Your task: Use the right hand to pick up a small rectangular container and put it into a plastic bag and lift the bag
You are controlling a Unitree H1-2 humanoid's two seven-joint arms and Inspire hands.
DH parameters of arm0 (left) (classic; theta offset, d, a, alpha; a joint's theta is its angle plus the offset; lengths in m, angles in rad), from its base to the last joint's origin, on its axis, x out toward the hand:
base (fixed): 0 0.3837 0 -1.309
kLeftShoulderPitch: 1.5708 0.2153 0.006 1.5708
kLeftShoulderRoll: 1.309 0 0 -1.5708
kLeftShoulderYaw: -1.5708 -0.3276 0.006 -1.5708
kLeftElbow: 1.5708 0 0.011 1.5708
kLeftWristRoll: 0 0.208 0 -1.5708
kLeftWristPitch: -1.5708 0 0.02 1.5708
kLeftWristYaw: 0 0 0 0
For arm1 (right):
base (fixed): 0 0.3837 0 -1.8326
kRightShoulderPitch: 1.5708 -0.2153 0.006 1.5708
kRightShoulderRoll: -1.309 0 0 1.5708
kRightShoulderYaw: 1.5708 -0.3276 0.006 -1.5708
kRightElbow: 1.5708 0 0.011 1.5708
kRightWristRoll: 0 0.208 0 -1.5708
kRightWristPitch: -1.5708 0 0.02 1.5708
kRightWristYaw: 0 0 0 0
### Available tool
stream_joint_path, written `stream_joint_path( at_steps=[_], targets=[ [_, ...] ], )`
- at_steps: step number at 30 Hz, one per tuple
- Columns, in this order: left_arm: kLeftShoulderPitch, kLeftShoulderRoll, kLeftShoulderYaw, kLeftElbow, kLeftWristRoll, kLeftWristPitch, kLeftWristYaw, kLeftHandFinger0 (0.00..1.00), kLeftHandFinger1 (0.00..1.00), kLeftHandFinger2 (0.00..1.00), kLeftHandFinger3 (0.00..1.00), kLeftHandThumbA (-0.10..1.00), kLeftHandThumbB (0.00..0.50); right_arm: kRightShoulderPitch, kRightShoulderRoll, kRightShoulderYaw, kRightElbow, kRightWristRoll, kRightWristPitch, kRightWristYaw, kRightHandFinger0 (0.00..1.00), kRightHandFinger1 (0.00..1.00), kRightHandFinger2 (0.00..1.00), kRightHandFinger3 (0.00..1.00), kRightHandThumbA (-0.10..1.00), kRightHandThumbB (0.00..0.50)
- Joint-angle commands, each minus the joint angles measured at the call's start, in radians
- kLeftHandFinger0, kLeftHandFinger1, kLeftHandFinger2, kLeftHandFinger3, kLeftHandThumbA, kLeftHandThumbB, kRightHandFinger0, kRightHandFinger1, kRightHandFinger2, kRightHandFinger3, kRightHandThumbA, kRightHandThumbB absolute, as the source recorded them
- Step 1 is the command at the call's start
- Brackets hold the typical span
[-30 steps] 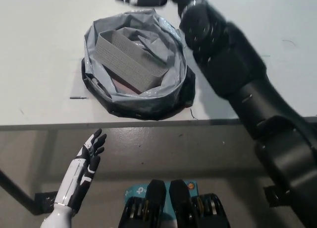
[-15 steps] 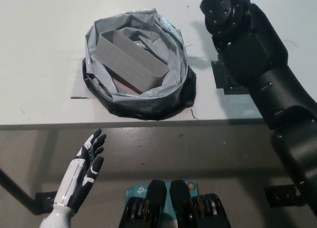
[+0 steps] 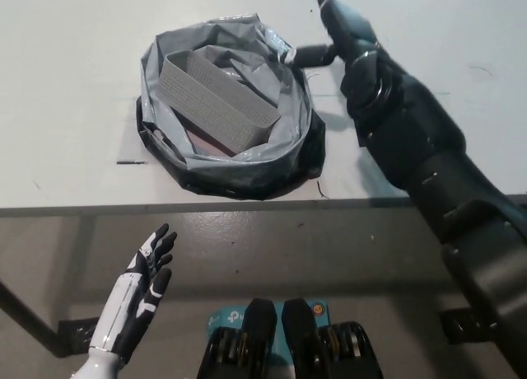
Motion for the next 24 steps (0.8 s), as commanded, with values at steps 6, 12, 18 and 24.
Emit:
stream_joint_path(
  at_steps=[6, 12, 18, 24],
  targets=[
    [-0.002, 0.003, -0.006, -0.021, 0.009, -0.042, -0.004, 1.00, 1.00, 1.00, 1.00, 0.87, 0.151, -0.030, 0.051, -0.054, -0.016, 0.095, 0.047, 0.126, 1.00, 1.00, 1.00, 1.00, 1.00, 0.495],
    [0.000, 0.004, -0.004, -0.021, 0.009, -0.044, -0.003, 1.00, 1.00, 1.00, 1.00, 0.84, 0.127, -0.029, 0.056, -0.021, -0.009, 0.065, 0.071, 0.159, 1.00, 1.00, 1.00, 1.00, 1.00, 0.500],
    [-0.003, 0.008, -0.004, -0.024, 0.014, -0.039, -0.005, 1.00, 1.00, 1.00, 1.00, 0.83, 0.109, -0.058, 0.051, 0.011, 0.070, 0.046, 0.158, 0.214, 0.95, 1.00, 1.00, 1.00, 0.89, 0.470],
    [-0.009, 0.006, -0.002, -0.021, 0.003, -0.041, -0.007, 1.00, 1.00, 1.00, 1.00, 0.83, 0.116, -0.076, 0.046, 0.146, 0.143, -0.081, 0.187, 0.071, 0.55, 0.75, 0.88, 1.00, 0.57, 0.328]
  ],
)
